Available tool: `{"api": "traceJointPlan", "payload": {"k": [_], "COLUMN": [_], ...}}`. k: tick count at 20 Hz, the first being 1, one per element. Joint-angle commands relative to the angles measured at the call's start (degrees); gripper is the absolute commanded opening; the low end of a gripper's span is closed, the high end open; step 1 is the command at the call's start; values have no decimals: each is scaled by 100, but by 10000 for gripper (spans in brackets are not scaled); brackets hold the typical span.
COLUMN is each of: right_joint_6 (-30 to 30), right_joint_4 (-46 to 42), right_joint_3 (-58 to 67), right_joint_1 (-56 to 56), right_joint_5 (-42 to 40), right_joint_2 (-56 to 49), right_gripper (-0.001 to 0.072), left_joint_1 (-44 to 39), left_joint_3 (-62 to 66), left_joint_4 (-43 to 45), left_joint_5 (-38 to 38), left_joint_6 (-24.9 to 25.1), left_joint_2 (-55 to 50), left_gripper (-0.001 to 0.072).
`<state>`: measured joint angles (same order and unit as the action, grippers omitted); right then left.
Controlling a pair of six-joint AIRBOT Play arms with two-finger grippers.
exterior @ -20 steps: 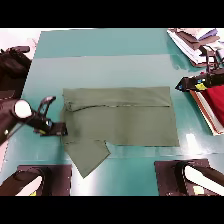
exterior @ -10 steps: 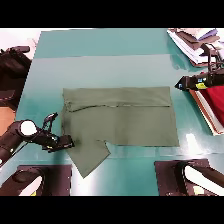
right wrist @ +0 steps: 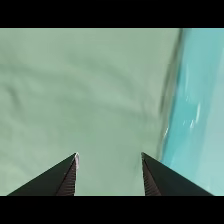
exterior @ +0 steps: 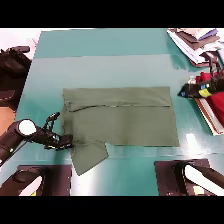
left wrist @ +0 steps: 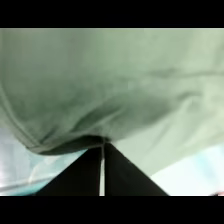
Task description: Fold the shirts.
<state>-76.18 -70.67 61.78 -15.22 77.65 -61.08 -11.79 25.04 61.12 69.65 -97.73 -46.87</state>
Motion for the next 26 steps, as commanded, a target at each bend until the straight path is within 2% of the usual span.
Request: {"api": "traceJointPlan", "payload": {"k": [1, 3, 7, 8, 12, 14, 15, 17, 20, 22, 23, 26], "right_joint_6": [76, 72, 11, 7, 11, 20, 111, 487, 575, 538, 417, 262], "right_joint_4": [-214, -439, -435, -393, -223, -232, -229, -28, -63, -391, -450, -439], "right_joint_3": [-1001, -1943, -3274, -3425, -3556, -3556, -3556, -3554, -3377, -3073, -2879, -2181], "right_joint_1": [-671, -1108, -1309, -1307, -1307, -1307, -1307, -1307, -1211, -1064, -968, -597], "right_joint_5": [761, 953, 870, 763, 280, 177, 164, 195, 483, 776, 776, 562], "right_joint_2": [356, 658, 796, 743, 417, 310, 297, 396, 957, 1445, 1657, 1751], "right_gripper": [460, 629, 603, 550, 530, 482, 289, 26, 20, 20, 20, 20], "left_joint_1": [0, 0, 0, 0, 0, 0, 0, 0, 0, 0, 0, 2], "left_joint_3": [326, 396, 402, 402, 402, 402, 402, 439, 758, 789, 791, 1010], "left_joint_4": [-22, -33, -35, -35, -33, -35, -33, -22, 50, 278, 407, 605], "left_joint_5": [175, 149, 131, 129, 85, 4, -17, 20, 570, 741, 728, 229], "left_joint_6": [223, 229, 315, 330, 332, 330, 332, 352, 365, 129, 4, 46], "left_joint_2": [4, 4, 4, 4, 4, 4, 4, 4, 179, 778, 1054, 1215], "left_gripper": [29, 29, 30, 30, 29, 29, 29, 28, 27, 27, 28, 29]}}
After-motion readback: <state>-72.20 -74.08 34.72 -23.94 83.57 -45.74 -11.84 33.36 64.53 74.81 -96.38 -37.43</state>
